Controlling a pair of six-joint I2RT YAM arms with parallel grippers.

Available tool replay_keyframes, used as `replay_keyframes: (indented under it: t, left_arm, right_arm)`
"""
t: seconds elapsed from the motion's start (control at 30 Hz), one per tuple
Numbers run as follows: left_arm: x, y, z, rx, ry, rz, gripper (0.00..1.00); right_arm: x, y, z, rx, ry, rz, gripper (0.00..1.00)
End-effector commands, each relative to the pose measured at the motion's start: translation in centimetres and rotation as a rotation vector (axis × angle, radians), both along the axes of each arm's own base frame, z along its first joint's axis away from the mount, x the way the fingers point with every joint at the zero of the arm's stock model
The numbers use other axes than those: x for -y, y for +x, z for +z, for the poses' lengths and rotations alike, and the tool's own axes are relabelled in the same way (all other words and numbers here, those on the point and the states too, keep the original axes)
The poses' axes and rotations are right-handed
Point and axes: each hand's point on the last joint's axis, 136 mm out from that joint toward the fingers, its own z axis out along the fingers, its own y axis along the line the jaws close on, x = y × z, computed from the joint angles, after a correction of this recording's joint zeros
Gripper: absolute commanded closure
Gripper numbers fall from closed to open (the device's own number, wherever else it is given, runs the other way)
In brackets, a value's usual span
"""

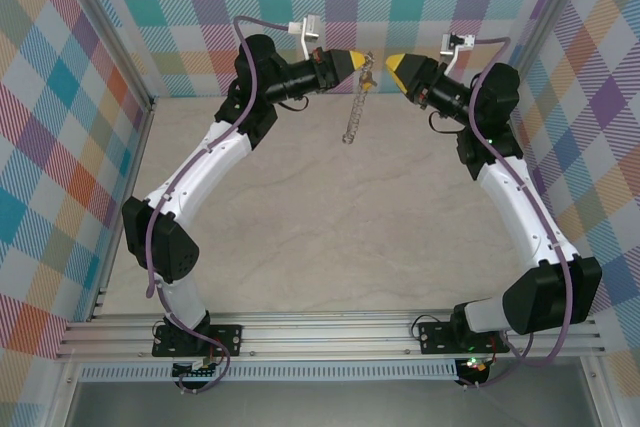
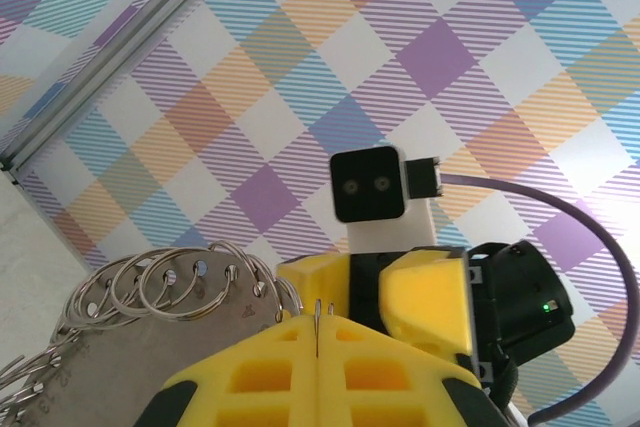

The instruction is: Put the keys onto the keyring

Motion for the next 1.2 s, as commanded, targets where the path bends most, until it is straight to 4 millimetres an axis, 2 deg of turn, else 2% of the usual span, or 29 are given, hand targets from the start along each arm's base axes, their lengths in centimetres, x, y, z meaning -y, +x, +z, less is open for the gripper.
replay_keyframes:
  t: [0.0,0.13,0.37,0.67,0.93,1.17]
  left_arm:
    - [-0.5,-2.0,3.2,0.082,-0.059,-0.019,1.0]
    - [-0.5,-2.0,3.2,0.08,-0.059,-0.018,1.0]
    - [-0.5,-2.0,3.3,0.081,-0.062,-0.018,1.0]
    - [-0.6,-2.1,3.5,0.087,-0.065,-0.015,1.0]
    - [-0.6,-2.1,3.5,0.085,-0.065,-0.012,1.0]
    - [-0.6,-2.1,3.6,0.088,-0.066,-0.012,1.0]
  right_arm:
    - [-0.2,-0.9,3.0,0.088,0.032,0.005,0.67]
    - [-1.0,-1.1,3.5,0.099,0.032,0.027,0.66]
    - [-1.9,-0.6,3.0,0.085,0.029,0.042,0.65]
    - [-3.0,-0.6,2.3,0.072,0.017,0.074,0.67]
    - [-3.5,-0.8,2.2,0.073,0.014,0.092,0.74]
    - [-4.0,-0.9,1.9,0.066,0.008,0.108,0.71]
